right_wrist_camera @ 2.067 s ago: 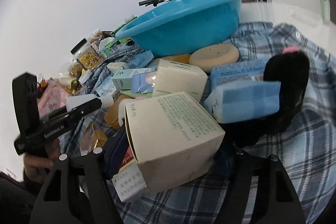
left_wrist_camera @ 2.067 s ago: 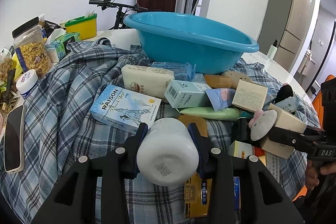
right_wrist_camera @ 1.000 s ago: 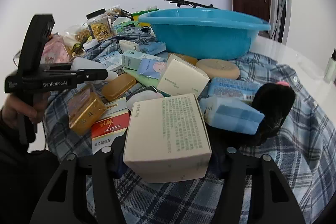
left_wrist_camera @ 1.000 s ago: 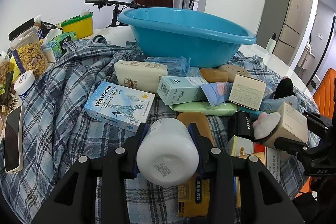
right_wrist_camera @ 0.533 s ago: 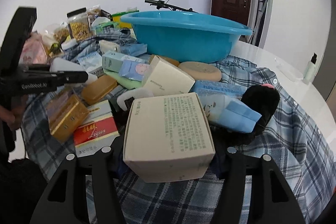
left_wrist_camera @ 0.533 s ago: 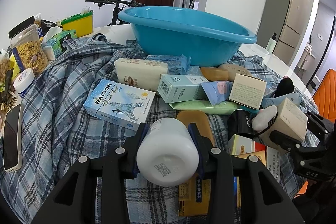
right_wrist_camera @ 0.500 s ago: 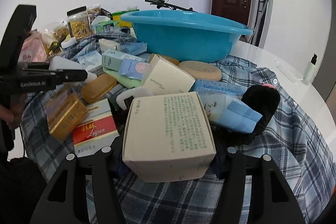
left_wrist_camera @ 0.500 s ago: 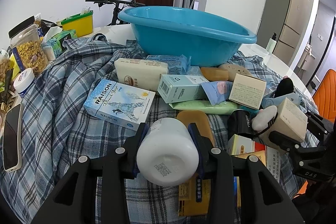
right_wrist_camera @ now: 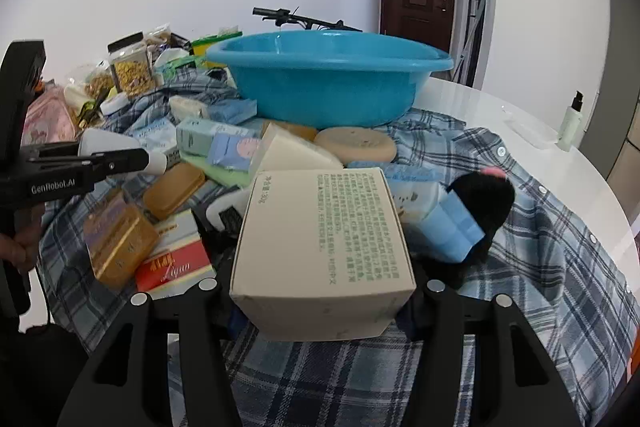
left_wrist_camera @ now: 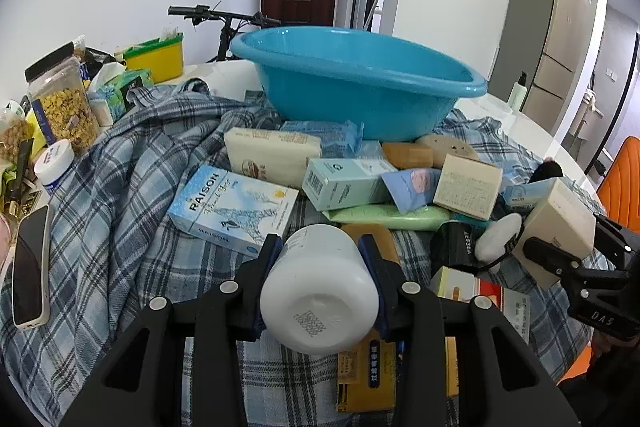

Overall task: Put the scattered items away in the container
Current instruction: 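Carry the white bottle with the left gripper while the right gripper carries the beige box toward the basin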

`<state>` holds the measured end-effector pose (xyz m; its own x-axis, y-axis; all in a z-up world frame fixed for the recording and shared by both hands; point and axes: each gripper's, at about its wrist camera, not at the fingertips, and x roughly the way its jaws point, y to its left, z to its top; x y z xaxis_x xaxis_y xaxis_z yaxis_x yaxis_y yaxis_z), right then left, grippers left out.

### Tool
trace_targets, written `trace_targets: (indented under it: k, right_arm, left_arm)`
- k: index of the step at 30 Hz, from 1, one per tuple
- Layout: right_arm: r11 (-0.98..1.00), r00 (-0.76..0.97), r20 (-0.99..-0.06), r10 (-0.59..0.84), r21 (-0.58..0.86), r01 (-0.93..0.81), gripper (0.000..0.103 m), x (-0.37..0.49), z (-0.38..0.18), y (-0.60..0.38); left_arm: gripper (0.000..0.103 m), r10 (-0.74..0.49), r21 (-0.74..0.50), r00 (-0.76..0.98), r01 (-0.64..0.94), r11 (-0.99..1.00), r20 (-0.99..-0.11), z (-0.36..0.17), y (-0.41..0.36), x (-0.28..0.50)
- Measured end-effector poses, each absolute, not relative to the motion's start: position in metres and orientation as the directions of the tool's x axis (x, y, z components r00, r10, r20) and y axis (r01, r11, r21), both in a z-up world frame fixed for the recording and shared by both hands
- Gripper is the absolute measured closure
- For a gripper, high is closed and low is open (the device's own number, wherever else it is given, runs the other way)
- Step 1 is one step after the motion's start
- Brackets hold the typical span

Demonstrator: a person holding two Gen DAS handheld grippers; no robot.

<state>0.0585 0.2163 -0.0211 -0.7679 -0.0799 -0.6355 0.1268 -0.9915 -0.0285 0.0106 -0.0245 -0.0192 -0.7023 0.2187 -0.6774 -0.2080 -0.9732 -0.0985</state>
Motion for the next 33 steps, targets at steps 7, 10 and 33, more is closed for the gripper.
trace_targets:
  k: [7,10,33]
  right_arm:
    - [-0.992,-0.783,-0.616,-0.083,-0.025,0.125,0.048,0.053,0.0,0.217]
    - [-0.992,-0.81,-0.582,-0.068,-0.044,0.115,0.048,0.051,0.014,0.216]
    - [-0.998,-0.917,-0.397,-0.037,-0.024,0.05,0.048,0.027,0.102,0.216]
  left_arm:
    - [0.061,0.222,-0.099,-0.74,-0.207,-0.973,-0.635,-0.001,-0.024,0.013]
    - [0.061,0.213,-0.088,-0.758,-0.203,-0.975,-0.616,0.007,-0.023,0.013]
    - [0.061,0.211,-0.047,-0.894,-0.21,-0.977,-0.395,0.111,0.001,-0.002]
